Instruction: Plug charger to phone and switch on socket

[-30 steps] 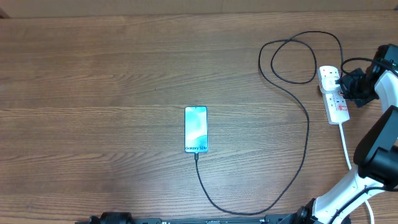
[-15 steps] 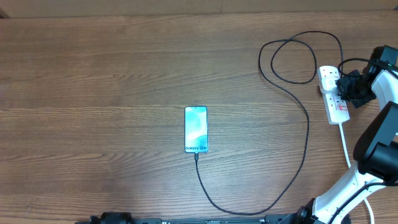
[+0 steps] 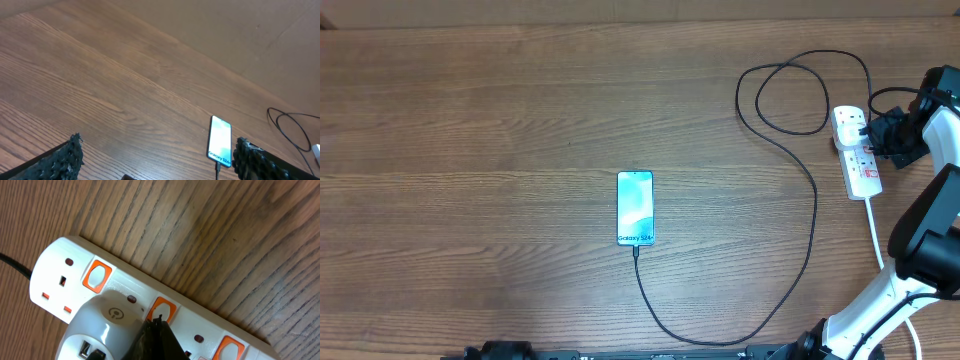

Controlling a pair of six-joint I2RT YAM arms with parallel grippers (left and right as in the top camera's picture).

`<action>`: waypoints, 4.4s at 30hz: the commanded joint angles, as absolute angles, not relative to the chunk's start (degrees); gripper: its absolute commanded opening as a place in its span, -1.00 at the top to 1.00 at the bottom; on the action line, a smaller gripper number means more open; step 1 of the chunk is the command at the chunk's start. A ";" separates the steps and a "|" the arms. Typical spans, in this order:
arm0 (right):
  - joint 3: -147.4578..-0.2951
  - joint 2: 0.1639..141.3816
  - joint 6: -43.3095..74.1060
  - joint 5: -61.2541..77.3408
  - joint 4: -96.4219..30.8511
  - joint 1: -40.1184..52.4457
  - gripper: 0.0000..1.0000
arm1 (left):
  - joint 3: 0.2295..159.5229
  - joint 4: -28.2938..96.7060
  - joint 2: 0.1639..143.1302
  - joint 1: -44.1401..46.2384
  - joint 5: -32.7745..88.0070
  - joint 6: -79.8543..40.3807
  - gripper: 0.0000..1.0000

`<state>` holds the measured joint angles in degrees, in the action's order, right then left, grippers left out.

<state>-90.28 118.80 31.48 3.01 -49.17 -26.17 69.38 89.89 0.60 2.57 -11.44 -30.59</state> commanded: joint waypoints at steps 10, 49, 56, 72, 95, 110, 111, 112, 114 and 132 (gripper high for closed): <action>-91.88 120.70 31.00 5.65 -46.89 -23.16 0.92 | 69.87 89.78 0.25 2.26 -12.16 -31.57 -1.00; -93.51 80.14 34.96 8.27 -47.48 -28.03 0.92 | 69.87 89.80 0.25 2.22 -12.16 -31.57 -0.99; -93.51 64.36 40.29 15.81 -32.86 -28.03 0.92 | 69.87 89.80 0.25 2.15 -12.14 -31.57 -0.99; -93.36 51.75 36.99 18.13 -33.58 -14.20 0.92 | 69.87 89.67 0.25 2.15 -11.90 -32.10 -0.99; -89.06 36.27 34.24 18.11 -32.77 -3.90 0.92 | 44.14 51.75 0.25 2.15 -7.44 -34.94 -0.99; -85.45 30.37 34.28 18.13 -29.63 -3.90 0.92 | 14.50 21.23 0.25 2.17 -4.38 -34.89 -0.99; -85.45 30.28 34.26 18.11 -29.65 -3.90 0.93 | 13.47 20.34 0.25 2.17 -4.38 -34.92 -0.99; -85.45 30.17 34.26 18.13 -29.65 -3.90 0.92 | 12.58 19.59 0.25 2.17 -4.36 -34.89 -0.99; -85.45 29.82 34.26 18.13 -29.65 -3.90 0.92 | 11.03 18.33 0.25 2.15 -4.38 -34.89 -0.99; -85.45 26.15 34.26 18.13 -30.11 -3.90 0.92 | 5.23 16.97 0.43 2.17 -3.16 -34.30 -0.99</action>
<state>-85.58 26.76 34.48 18.02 -29.89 -4.34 5.58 17.17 0.64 2.57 -4.25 -34.44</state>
